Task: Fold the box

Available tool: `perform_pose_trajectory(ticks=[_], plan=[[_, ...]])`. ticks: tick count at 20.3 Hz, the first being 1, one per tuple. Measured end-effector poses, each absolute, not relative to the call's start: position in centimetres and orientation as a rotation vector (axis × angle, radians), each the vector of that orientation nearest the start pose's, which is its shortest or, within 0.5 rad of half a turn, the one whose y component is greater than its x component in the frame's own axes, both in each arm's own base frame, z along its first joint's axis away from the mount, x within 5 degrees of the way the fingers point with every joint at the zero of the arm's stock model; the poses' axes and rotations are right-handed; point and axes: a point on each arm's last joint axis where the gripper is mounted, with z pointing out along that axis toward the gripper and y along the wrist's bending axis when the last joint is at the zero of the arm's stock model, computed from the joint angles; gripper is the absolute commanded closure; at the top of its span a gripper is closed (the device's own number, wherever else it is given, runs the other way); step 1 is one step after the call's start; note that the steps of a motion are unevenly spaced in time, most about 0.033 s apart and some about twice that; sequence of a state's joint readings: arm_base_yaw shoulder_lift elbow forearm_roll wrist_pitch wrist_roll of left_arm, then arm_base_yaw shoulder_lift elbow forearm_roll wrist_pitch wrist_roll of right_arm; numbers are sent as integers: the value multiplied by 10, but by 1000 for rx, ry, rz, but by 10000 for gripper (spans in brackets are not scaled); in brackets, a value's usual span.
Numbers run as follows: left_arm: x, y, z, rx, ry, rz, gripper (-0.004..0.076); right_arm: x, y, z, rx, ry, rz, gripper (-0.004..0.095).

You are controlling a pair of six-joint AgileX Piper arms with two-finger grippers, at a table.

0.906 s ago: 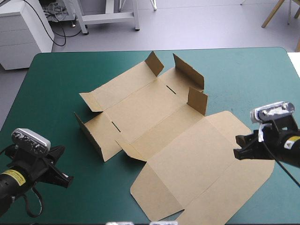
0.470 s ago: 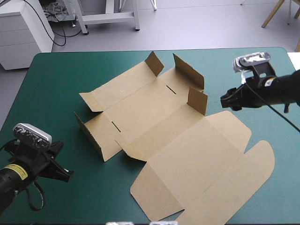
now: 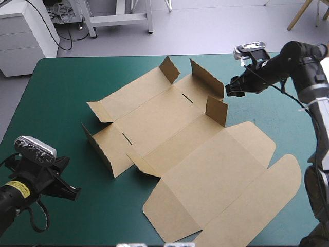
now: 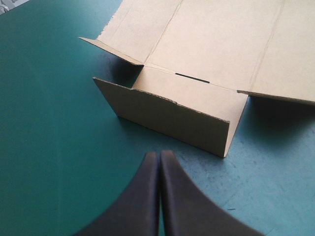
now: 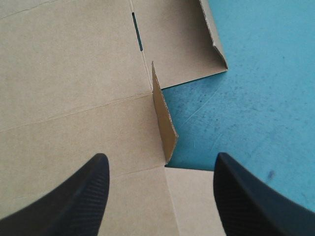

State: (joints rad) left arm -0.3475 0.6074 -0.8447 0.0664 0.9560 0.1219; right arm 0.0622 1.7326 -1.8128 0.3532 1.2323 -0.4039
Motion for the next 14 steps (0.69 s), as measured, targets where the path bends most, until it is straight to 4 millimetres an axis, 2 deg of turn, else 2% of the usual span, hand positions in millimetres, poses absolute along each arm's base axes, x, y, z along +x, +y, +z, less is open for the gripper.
perform_pose_trajectory(ticks=[2, 4, 5, 7, 12, 14], plan=[[90, -27, 363, 519, 2139, -48, 734, 381, 61, 369, -588, 2533, 363, 337], [90, -27, 363, 516, 2139, -49, 734, 398, 73, 345, -639, 2576, 383, 338], [90, -27, 363, 516, 2139, -49, 734, 408, 80, 326, -668, 2608, 395, 338], [90, -27, 363, 515, 2139, -49, 734, 421, 85, 302, -680, 2646, 404, 346], [90, -27, 363, 515, 2139, -49, 734, 439, 88, 258, -679, 2730, 426, 445], [90, -27, 363, 515, 2139, -49, 734, 443, 88, 250, -677, 2734, 424, 552]])
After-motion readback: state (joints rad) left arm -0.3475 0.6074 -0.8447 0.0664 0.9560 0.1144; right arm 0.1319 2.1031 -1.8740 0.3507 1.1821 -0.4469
